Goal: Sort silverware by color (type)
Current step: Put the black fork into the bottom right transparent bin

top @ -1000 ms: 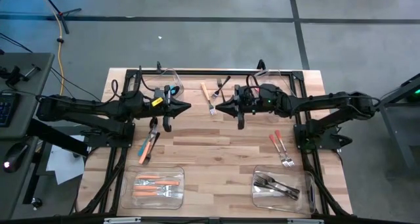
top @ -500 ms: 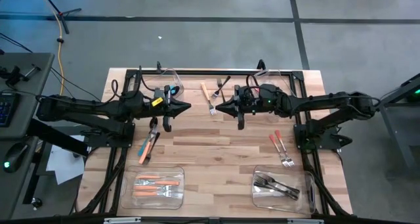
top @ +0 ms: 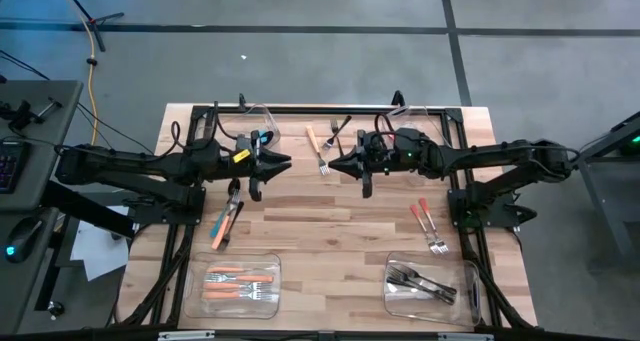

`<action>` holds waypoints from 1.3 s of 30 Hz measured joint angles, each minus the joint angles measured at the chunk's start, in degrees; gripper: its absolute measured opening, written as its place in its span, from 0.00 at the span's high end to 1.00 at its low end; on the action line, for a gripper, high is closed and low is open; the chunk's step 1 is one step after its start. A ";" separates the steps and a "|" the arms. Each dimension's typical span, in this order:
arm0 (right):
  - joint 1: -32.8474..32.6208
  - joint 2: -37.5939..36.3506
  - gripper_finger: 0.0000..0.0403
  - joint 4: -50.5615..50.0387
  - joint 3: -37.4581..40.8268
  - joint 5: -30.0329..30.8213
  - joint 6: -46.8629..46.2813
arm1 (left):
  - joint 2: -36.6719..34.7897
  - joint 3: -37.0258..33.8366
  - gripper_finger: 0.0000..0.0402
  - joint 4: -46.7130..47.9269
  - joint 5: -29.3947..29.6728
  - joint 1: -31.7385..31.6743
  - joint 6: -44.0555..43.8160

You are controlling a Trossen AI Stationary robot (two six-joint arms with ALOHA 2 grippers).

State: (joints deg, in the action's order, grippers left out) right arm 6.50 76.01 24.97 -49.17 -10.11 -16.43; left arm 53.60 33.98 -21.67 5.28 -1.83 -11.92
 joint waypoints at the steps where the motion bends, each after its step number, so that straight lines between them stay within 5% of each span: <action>1: 0.00 0.00 1.00 0.02 0.00 0.02 0.00 | 0.00 0.00 0.77 0.25 0.02 0.00 0.00; 11: 0.00 0.00 1.00 -0.55 0.00 -0.22 -0.02 | 0.00 0.00 0.54 0.67 1.66 -0.02 -0.02; 22: 0.00 0.00 1.00 -1.72 0.00 -0.28 -0.02 | 0.00 1.05 0.52 3.37 1.57 -0.78 -1.68; 31: -0.02 0.00 1.00 -2.76 0.02 -0.88 -0.02 | 2.48 16.98 0.53 47.24 2.92 -4.15 -11.35; 39: -0.02 0.00 1.00 -4.50 0.04 -0.94 1.06 | 7.20 18.55 0.53 76.64 0.82 1.78 -31.60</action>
State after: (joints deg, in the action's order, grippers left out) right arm 6.48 76.01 20.47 -49.12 -11.05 -15.36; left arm 60.80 52.53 54.97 6.10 -0.04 -43.52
